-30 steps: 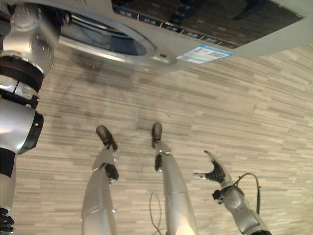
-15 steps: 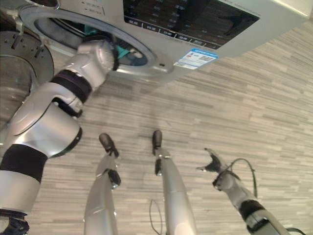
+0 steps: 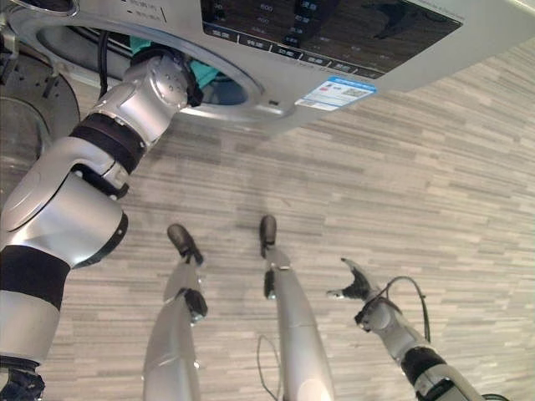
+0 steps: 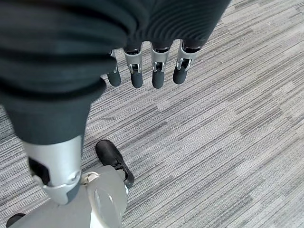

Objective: Grab the laundry basket,head to the washer,open it,put in the laundry and shut it.

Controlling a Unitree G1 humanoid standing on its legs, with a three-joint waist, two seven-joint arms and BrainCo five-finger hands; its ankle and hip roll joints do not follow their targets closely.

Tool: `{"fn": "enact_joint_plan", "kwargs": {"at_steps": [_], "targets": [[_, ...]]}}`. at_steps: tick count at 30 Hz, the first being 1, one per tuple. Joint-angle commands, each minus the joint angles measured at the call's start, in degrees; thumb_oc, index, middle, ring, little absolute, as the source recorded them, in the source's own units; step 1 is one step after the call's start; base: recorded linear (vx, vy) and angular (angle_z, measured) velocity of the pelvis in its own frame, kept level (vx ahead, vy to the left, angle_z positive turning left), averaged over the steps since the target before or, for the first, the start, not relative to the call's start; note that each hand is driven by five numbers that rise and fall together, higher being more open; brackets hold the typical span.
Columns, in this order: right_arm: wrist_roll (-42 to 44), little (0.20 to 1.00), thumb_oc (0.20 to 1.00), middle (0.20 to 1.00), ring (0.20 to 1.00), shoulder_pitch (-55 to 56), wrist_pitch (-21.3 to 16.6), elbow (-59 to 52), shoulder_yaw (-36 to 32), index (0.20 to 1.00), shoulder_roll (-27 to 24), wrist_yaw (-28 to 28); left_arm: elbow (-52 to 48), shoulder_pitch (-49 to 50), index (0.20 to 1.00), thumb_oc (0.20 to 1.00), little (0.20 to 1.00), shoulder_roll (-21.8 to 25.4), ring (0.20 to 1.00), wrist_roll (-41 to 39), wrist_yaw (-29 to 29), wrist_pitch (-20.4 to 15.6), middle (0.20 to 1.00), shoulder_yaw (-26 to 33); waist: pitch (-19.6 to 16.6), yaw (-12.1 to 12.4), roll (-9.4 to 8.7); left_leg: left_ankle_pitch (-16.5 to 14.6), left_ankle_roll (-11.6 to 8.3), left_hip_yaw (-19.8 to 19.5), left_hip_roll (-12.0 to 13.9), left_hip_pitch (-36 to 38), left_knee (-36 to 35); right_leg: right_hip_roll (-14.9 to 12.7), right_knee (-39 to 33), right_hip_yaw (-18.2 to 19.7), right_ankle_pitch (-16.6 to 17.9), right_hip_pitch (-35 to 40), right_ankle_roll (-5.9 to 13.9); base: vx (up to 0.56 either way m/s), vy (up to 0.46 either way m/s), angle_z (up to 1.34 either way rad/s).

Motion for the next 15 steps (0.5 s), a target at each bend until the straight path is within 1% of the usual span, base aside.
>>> {"fn": "enact_joint_plan", "kwargs": {"at_steps": [1,3,4,5,6,7,8,9,10,12,13,15], "targets": [[-0.8,1.000,1.000,1.000,1.000,9.4,0.2,1.9,-2.4,1.000,-4.0,1.0,-2.4,1.9,1.000,1.000,1.000,-3.3,1.000,-4.0,1.9,-8.4,1.000,4.4,-4.0,-0.6,4.18,-4.9,-2.67,-0.8,1.0,0.9,2.6,3.8,-5.3,-2.9,-7.4,15.2,-0.26,0.00,0.000,0.00],[-0.8,1.000,1.000,1.000,1.000,12.6,0.1,4.3,-3.1,1.000,-2.0,1.5,-12.1,15.4,1.000,1.000,1.000,-0.4,1.000,-6.6,0.7,-10.7,1.000,6.5,-3.8,0.5,4.11,-4.3,-3.11,-0.6,0.6,3.7,1.4,4.0,-6.2,-3.4,-7.2,17.4,-0.23,-0.01,-0.019,0.04],[-0.4,1.000,1.000,1.000,1.000,14.7,-0.1,7.8,-4.5,1.000,0.4,1.9,-19.2,28.5,1.000,1.000,1.000,2.3,1.000,-5.9,-0.5,-11.9,1.000,8.1,-3.6,1.6,3.96,-3.8,-3.44,-0.3,0.5,6.4,0.3,4.2,-6.9,-4.0,-7.0,19.5,-0.17,-0.02,-0.041,0.09],[-0.3,1.000,1.000,1.000,1.000,15.5,-0.1,9.4,-5.4,1.000,1.2,2.0,-20.8,34.7,1.000,1.000,1.000,3.2,1.000,-5.6,-1.8,-12.1,1.000,8.8,-3.7,1.9,3.89,-3.6,-3.48,-0.3,0.4,7.8,-0.2,4.5,-7.3,-3.9,-6.9,20.6,-0.18,-0.02,-0.035,0.07],[-0.3,1.000,1.000,1.000,1.000,15.7,-0.2,9.5,-5.2,1.000,1.1,2.0,-21.1,35.2,1.000,1.000,1.000,3.3,1.000,-5.5,-1.8,-12.0,1.000,8.9,-3.8,1.8,3.82,-3.5,-3.50,-0.2,0.3,8.1,-0.4,4.5,-7.4,-3.9,-6.9,20.9,-0.17,0.00,0.000,0.00],[0.0,1.000,1.000,1.000,1.000,16.6,-0.1,11.3,-6.4,1.000,2.0,2.3,-22.5,42.2,1.000,1.000,1.000,3.9,1.000,-6.1,-3.4,-12.0,1.000,10.8,-4.0,2.4,3.74,-3.4,-3.66,-0.2,0.1,10.1,-1.1,4.6,-7.9,-3.8,-6.9,22.6,-0.02,0.00,0.000,0.00],[0.3,1.000,1.000,1.000,1.000,17.0,0.1,12.8,-7.3,1.000,2.6,2.4,-23.2,48.5,1.000,1.000,1.000,3.6,1.000,-7.1,-4.4,-11.7,1.000,13.0,-4.3,2.8,3.90,-3.2,-3.58,-0.4,-0.1,11.9,-1.6,4.7,-8.4,-4.0,-6.8,24.3,-0.01,0.04,-0.025,0.05],[1.0,1.000,1.000,1.000,1.000,17.9,0.7,14.9,-9.5,1.000,4.1,2.7,-22.9,58.7,1.000,1.000,1.000,2.0,1.000,-7.3,-6.3,-10.9,1.000,15.7,-4.9,3.8,4.24,-2.6,-3.67,-0.8,-0.3,15.8,-2.8,4.7,-9.0,-4.1,-6.8,27.8,-0.04,0.03,-0.022,0.04],[1.0,1.000,1.000,1.000,1.000,18.1,0.6,14.9,-9.4,1.000,4.0,2.7,-23.0,59.0,1.000,1.000,1.000,2.0,1.000,-7.2,-6.3,-10.9,1.000,15.8,-4.8,3.7,4.21,-2.6,-3.69,-0.8,-0.4,16.3,-3.0,4.7,-9.1,-4.1,-6.7,28.3,-0.03,0.04,-0.015,0.03],[1.9,1.000,1.000,1.000,1.000,18.1,0.8,16.7,-11.6,1.000,4.3,2.7,-22.8,66.2,1.000,1.000,1.000,1.0,1.000,-5.9,-7.8,-10.5,1.000,16.7,-5.2,4.7,4.68,-2.2,-3.76,-1.0,-0.9,19.9,-3.8,4.9,-9.7,-4.3,-6.9,31.7,-0.04,0.02,0.003,0.05],[2.4,1.000,1.000,1.000,1.000,18.0,0.9,17.4,-12.5,1.000,4.5,2.6,-22.2,69.8,1.000,1.000,1.000,0.0,1.000,-5.3,-8.2,-10.3,1.000,17.4,-5.6,5.1,4.86,-2.0,-3.78,-1.1,-1.1,22.0,-4.4,4.9,-10.1,-4.6,-6.9,33.7,0.00,0.04,0.007,0.11],[4.5,1.000,1.000,1.000,1.000,17.4,1.0,18.2,-14.8,1.000,5.1,2.3,-18.9,75.2,1.000,1.000,1.000,-3.5,1.000,-4.7,-8.2,-9.4,1.000,20.1,-6.5,5.6,5.23,-1.3,-3.89,-1.7,-1.6,26.1,-5.9,4.8,-11.4,-4.9,-6.7,37.6,0.18,0.08,-0.002,0.10]]}}
